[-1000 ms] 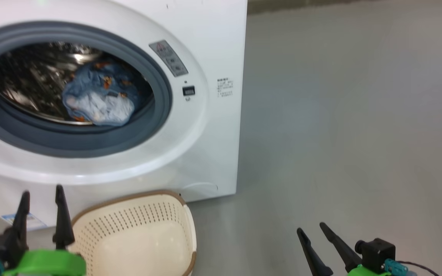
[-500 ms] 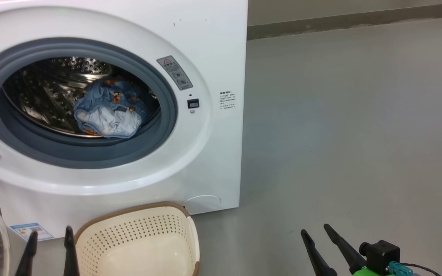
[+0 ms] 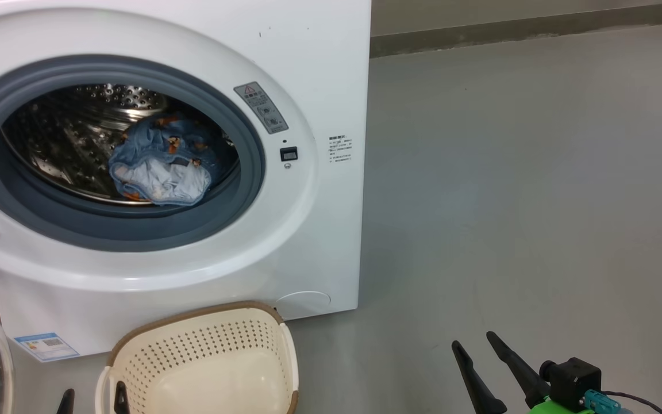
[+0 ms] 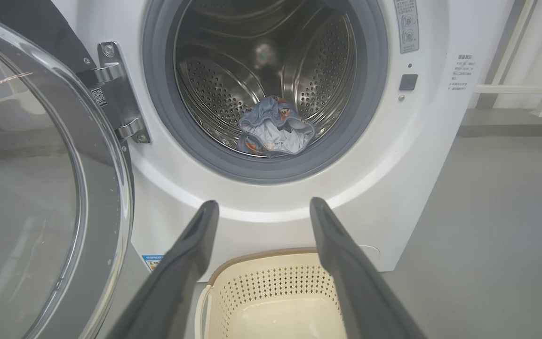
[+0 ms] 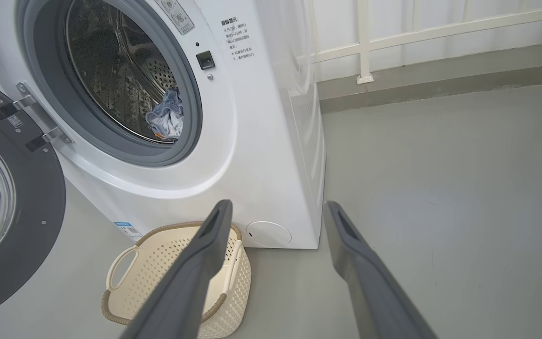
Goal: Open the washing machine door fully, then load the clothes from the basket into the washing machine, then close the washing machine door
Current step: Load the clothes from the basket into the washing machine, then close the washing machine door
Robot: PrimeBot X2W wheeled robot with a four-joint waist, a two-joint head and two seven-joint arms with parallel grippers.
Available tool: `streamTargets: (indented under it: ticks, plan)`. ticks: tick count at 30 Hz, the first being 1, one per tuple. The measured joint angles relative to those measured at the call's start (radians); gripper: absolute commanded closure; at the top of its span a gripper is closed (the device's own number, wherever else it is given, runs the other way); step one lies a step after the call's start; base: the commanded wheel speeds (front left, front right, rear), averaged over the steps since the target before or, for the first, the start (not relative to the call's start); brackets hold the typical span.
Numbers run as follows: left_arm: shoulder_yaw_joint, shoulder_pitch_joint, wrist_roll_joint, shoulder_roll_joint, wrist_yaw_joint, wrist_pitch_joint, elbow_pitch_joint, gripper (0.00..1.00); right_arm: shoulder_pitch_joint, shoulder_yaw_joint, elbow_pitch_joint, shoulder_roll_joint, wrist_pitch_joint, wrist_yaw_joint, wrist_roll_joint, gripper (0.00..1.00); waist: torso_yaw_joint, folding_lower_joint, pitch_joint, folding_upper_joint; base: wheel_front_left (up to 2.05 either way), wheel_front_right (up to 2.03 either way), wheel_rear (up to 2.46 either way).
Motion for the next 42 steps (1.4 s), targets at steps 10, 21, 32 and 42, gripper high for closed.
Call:
streamTargets:
  ticks: [10,21,32,42]
  plan:
    - [-0.022,0.0,-0.024,0.0,0.003,0.0,-0.011,0.0,0.0,-0.009,-0.002,0.002,0.0,0.0,-0.005,0.0,0.007,0.0,0.005,0.0,0.0,0.0,0.0]
    - [-0.023,0.0,-0.014,0.0,0.011,0.0,-0.022,0.0,0.0,-0.008,-0.002,0.005,0.0,0.0,-0.04,0.0,0.01,0.0,0.002,0.0,0.0,0.0,0.0]
    - [-0.019,0.0,-0.014,0.0,0.01,0.0,-0.021,0.0,0.0,-0.021,-0.015,0.006,0.0,0.0,-0.055,0.0,0.008,0.0,-0.001,0.0,0.0,0.0,0.0]
    - [-0.009,0.0,-0.015,0.0,0.01,0.0,-0.017,0.0,0.0,-0.049,-0.036,0.019,0.0,0.0,-0.08,0.0,0.008,0.0,0.001,0.0,0.0,0.0,0.0]
